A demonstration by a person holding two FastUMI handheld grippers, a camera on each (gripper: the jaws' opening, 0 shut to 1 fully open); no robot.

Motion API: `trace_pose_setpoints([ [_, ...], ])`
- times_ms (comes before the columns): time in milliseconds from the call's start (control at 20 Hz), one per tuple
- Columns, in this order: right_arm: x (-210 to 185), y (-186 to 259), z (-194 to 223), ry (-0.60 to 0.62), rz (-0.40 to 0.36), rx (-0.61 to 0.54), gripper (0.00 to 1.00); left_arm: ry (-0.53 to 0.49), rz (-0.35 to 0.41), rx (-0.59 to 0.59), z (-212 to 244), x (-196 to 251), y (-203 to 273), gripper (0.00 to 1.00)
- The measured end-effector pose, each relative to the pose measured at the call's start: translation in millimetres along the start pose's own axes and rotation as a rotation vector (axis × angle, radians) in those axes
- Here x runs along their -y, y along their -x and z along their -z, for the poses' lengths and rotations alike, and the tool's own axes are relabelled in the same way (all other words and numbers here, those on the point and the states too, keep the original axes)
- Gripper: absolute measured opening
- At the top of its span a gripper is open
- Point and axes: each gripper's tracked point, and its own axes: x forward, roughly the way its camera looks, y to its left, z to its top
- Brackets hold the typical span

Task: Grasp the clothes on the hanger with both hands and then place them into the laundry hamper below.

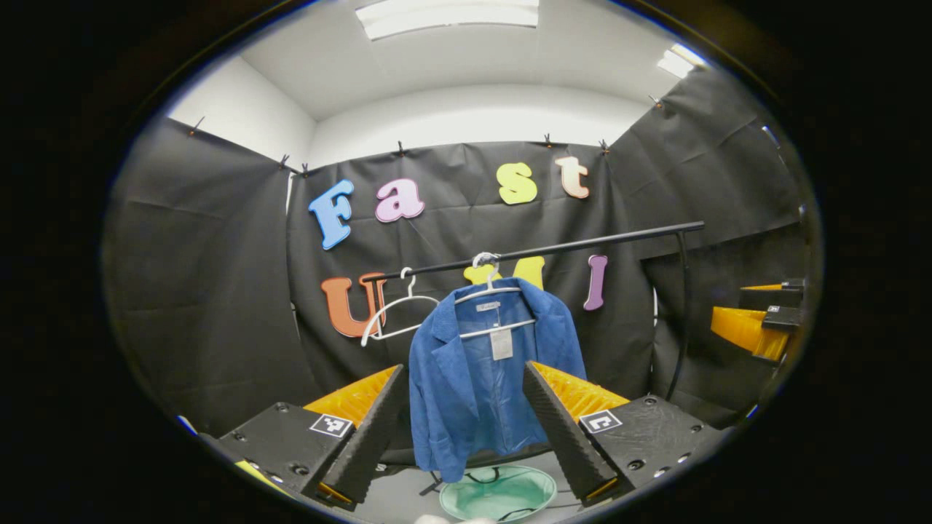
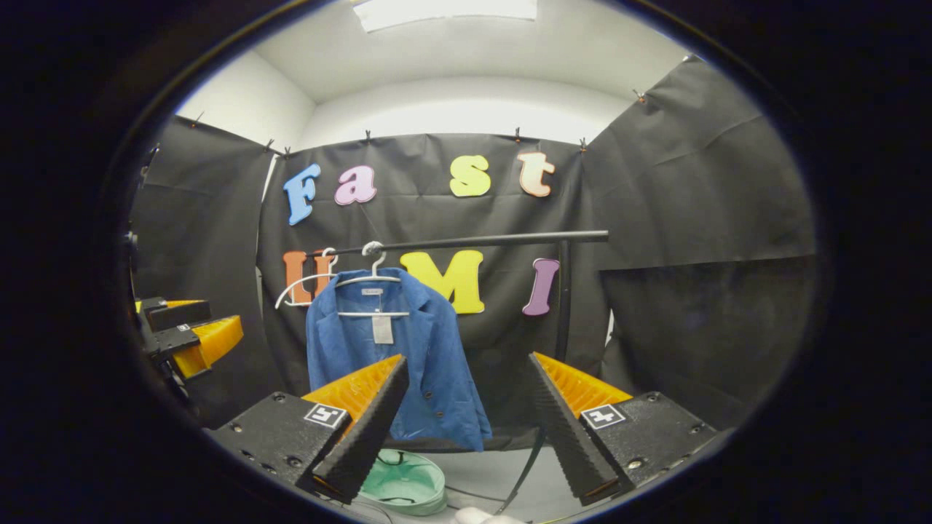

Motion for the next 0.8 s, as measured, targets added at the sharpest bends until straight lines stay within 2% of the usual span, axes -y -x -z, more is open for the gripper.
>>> trace_pose_setpoints([
  [200,-14,-6,8,0.026,-0.015,-0.004,1.00,0.005,-0.010,0.018,6,-9,-6,0.98],
  [400,-35,-27,15,0.057,-0.068,-0.012,1.00,0.024,-0.031,0.013,16,-16,-20,0.99],
  [550,-49,-56,22,0.079,-0.113,-0.019,1.00,0.053,-0.043,0.017,19,-15,-40,0.98],
  [800,-63,-128,31,0.097,-0.170,-0.032,1.00,0.083,-0.040,0.037,17,-8,-87,0.99],
])
